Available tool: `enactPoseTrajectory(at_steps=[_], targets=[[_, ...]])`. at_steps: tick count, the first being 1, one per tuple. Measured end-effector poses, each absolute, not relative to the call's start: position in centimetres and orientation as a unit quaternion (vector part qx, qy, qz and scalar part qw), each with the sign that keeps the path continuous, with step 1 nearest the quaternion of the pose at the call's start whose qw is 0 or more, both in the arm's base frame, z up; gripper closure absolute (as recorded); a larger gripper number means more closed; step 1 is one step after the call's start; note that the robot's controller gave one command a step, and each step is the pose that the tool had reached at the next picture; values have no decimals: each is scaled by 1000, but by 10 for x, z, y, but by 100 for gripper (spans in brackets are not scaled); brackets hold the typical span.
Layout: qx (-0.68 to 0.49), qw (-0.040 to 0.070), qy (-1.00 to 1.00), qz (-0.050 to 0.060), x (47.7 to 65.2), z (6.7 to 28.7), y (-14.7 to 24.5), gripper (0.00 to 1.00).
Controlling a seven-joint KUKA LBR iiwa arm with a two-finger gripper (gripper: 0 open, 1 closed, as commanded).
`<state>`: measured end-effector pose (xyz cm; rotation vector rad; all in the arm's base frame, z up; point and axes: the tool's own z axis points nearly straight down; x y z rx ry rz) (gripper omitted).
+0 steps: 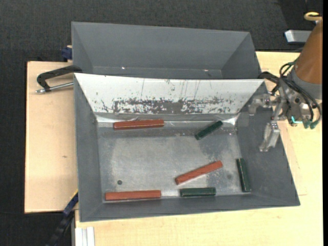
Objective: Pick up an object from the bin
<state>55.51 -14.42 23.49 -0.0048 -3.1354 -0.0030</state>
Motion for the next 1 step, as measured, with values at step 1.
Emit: enactPoseTrajectory(at_steps=[1], targets=[[0,-1,-1000,0,557,240,-143,0]])
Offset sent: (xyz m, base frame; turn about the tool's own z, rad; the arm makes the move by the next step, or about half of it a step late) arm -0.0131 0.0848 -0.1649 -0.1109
